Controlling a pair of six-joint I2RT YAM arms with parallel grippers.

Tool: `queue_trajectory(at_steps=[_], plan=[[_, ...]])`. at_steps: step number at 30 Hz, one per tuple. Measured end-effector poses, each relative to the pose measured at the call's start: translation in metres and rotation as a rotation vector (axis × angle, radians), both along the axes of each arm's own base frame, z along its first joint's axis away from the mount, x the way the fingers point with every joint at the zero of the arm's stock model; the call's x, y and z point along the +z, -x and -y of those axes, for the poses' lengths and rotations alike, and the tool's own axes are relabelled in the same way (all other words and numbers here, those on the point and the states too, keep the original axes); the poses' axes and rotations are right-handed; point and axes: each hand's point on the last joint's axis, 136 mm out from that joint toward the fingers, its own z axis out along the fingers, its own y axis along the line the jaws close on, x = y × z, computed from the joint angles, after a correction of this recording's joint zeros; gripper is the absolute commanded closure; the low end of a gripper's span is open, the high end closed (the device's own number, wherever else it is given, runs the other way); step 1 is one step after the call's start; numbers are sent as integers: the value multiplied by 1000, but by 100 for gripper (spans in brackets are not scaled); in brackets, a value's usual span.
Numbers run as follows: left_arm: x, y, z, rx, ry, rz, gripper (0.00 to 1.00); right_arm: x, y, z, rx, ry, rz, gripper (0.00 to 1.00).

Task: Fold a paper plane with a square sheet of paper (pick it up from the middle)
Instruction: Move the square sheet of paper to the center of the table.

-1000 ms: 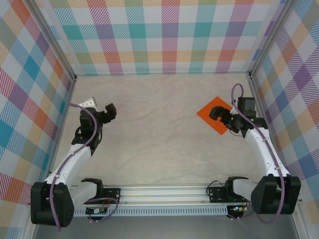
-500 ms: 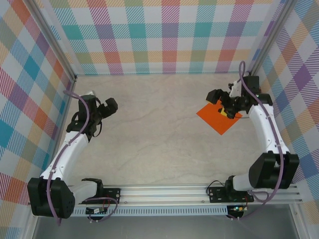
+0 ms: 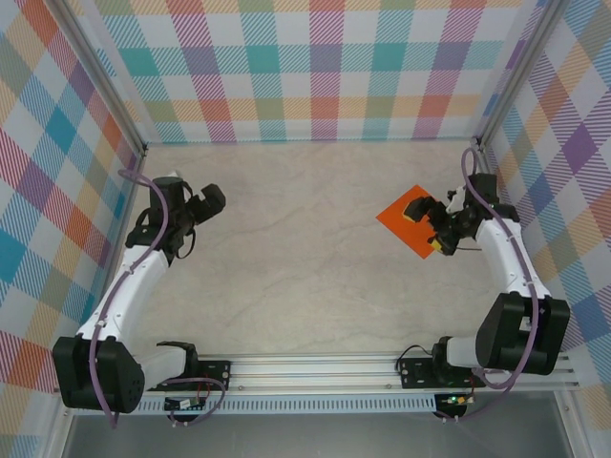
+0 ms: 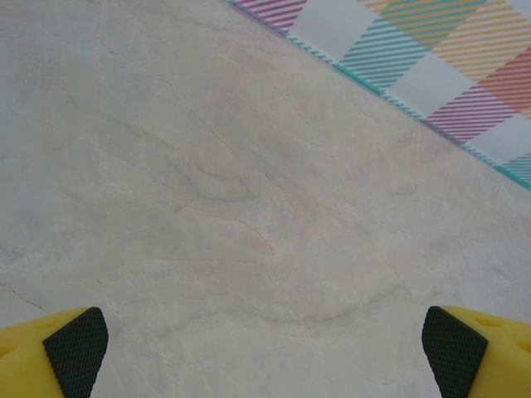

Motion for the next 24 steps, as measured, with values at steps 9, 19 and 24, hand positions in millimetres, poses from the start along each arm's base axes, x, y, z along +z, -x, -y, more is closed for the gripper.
queue_trajectory(at_steps=[9,19,24], plan=[[-30,4,31,-86,184,-161,0,-36,-65,24,-74,22,-45,6],[-46,27,51,-142,291,-293,0,-95,-113,30,-78,2,-173,7],[-45,37,55,-162,313,-311,0,-115,-116,20,-49,-28,-225,8]])
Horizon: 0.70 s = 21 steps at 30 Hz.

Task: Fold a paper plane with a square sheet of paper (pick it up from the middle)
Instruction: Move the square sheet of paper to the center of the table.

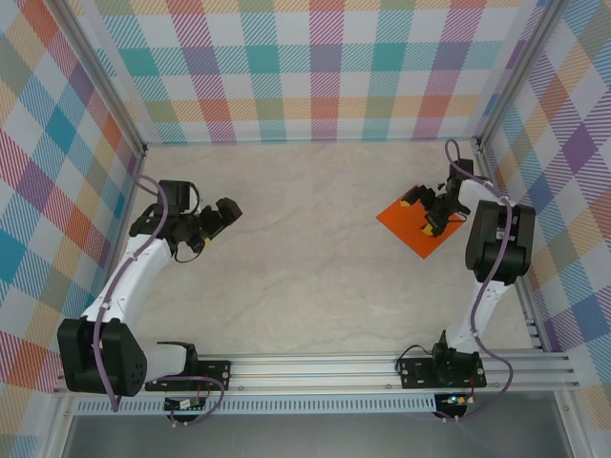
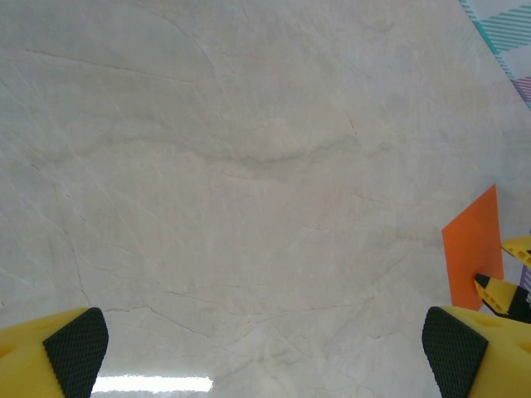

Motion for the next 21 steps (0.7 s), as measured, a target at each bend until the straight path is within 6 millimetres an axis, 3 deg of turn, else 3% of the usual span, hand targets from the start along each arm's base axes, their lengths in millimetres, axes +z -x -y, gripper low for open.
queue_trajectory(at_steps=[5,9,15,21], plan=[[-3,6,3,-14,14,-24,0,-3,5,-15,39,-11,-8,10],[-3,7,7,-25,23,-29,0,-3,25,-43,103,-17,-11,10],[-4,10,18,-62,40,-38,1,-4,79,-123,278,-40,-37,12],[-22,12,40,-132,61,-100,4,-3,129,-210,560,-27,-32,11]])
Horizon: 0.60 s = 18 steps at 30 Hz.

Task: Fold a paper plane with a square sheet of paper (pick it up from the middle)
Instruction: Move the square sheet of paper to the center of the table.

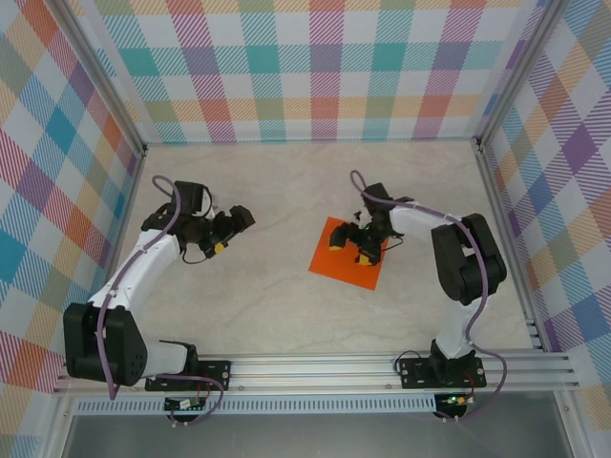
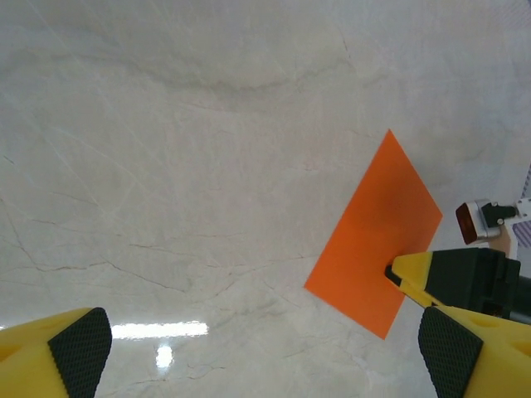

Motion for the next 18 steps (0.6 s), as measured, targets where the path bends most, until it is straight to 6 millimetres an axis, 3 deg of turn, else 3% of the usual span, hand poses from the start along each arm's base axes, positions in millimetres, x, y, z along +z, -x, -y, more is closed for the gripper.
queue_trajectory(at_steps=[5,9,13,16,18], plan=[[-18,3,23,-71,14,-55,8,1,20,-46,208,-1,21,14],[-25,5,38,-117,24,-84,12,6,16,-60,256,-17,40,12],[-24,-1,62,-169,41,-87,27,22,4,-50,188,-25,78,12],[-23,-7,90,-231,54,-86,38,40,-7,-23,66,-41,112,12],[-24,-13,109,-272,58,-86,38,49,-11,-4,-17,-43,121,14]])
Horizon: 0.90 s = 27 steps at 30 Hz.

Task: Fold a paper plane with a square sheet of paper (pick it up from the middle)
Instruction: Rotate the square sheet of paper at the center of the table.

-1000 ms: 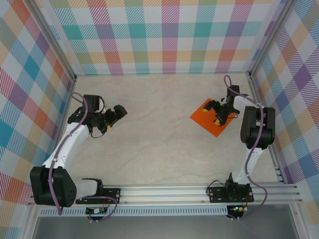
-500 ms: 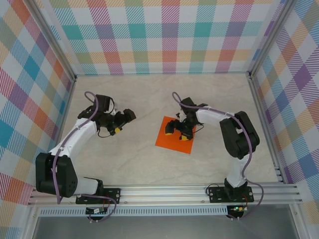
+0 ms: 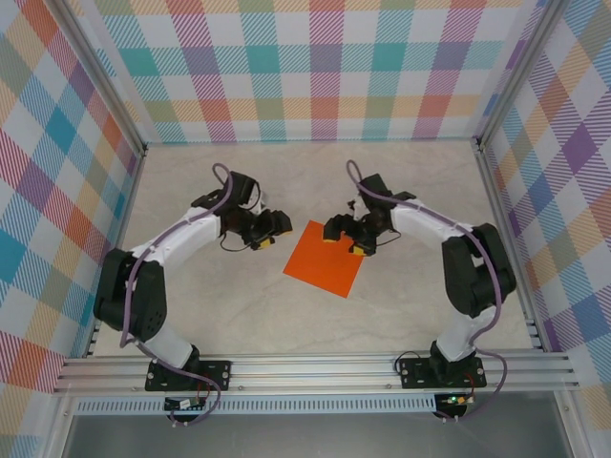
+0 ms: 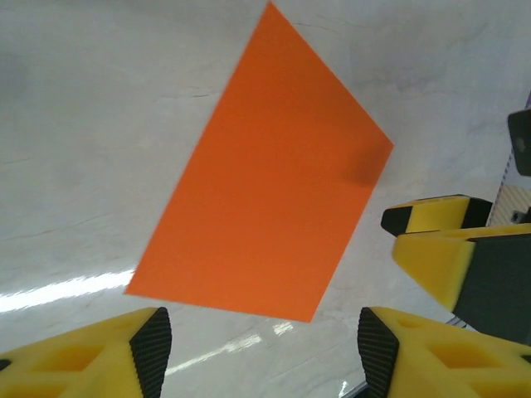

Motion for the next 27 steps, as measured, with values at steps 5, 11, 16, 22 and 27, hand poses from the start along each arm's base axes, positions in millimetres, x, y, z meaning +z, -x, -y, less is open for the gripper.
queue_trajectory(at_steps=[5,11,16,22,27], plan=[[-9,-8,48,-106,6,-16,39,-9,-2,30,-151,6,-50,18],[-33,-14,75,-175,-5,-70,39,-33,7,33,-200,18,-145,20],[-60,-10,74,-179,-35,-144,40,-45,0,27,-198,12,-178,23],[-71,-3,73,-183,-50,-176,40,-50,-20,16,-180,1,-185,25],[-96,18,62,-172,-80,-244,40,-50,-35,9,-143,-4,-184,24]])
